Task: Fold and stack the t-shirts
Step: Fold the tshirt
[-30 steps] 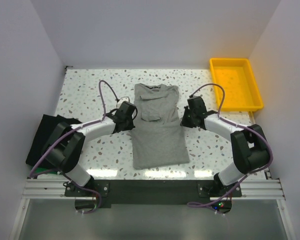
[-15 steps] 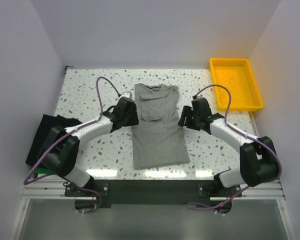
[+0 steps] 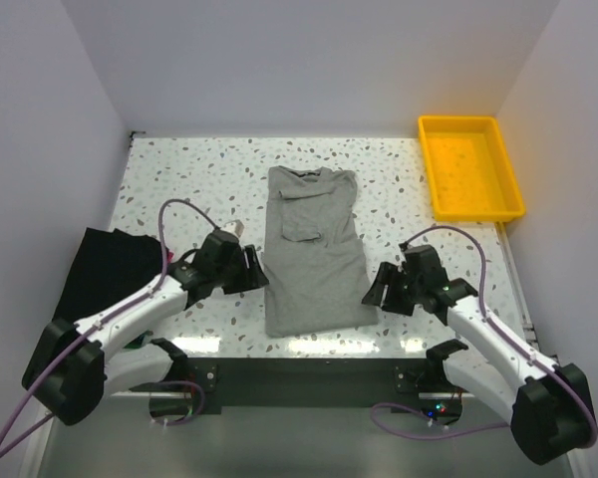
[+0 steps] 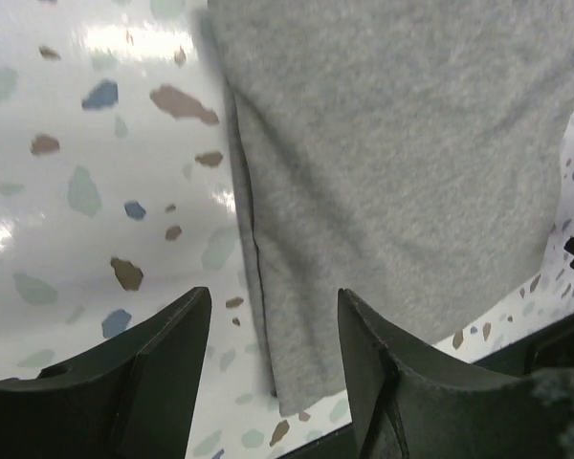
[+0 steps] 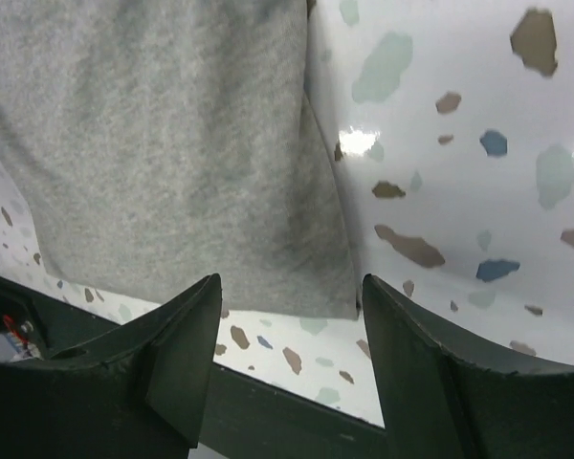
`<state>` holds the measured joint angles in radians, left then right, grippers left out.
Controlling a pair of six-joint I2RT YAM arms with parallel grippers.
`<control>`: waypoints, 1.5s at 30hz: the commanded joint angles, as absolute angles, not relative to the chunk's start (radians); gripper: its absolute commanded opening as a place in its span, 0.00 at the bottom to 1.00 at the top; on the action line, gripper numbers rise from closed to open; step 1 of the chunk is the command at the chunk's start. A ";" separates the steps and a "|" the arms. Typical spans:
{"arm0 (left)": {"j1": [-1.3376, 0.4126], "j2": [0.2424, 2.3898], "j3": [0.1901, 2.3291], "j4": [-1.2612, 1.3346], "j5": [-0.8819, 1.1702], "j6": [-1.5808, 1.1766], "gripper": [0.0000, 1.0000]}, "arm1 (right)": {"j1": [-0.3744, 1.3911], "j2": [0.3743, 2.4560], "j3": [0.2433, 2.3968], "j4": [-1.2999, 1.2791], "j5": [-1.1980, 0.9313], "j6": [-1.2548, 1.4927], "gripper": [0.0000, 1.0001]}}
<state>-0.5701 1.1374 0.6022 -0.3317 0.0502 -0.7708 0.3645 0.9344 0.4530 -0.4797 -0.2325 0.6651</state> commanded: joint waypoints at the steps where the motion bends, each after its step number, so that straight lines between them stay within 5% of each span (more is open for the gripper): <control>1: -0.591 1.065 0.525 -0.357 0.179 -0.845 0.61 | 0.364 0.876 0.423 -0.587 -0.279 0.725 0.64; 15: -0.830 0.988 0.272 -0.173 0.199 -1.097 0.59 | 0.364 0.928 0.299 -0.450 -0.316 0.804 0.58; 29: -0.939 1.060 0.287 -0.221 -0.035 -1.256 0.45 | 0.364 0.939 0.265 -0.391 -0.319 0.815 0.38; 34: -0.940 1.095 0.353 -0.256 -0.078 -1.230 0.27 | 0.365 0.937 0.293 -0.391 -0.353 0.776 0.31; 42: -0.940 1.071 0.466 -0.414 -0.176 -1.175 0.04 | 0.365 0.870 0.318 -0.451 -0.423 0.730 0.01; 45: -0.949 1.028 0.462 -0.460 -0.167 -1.175 0.00 | 0.364 0.813 0.313 -0.489 -0.454 0.723 0.00</control>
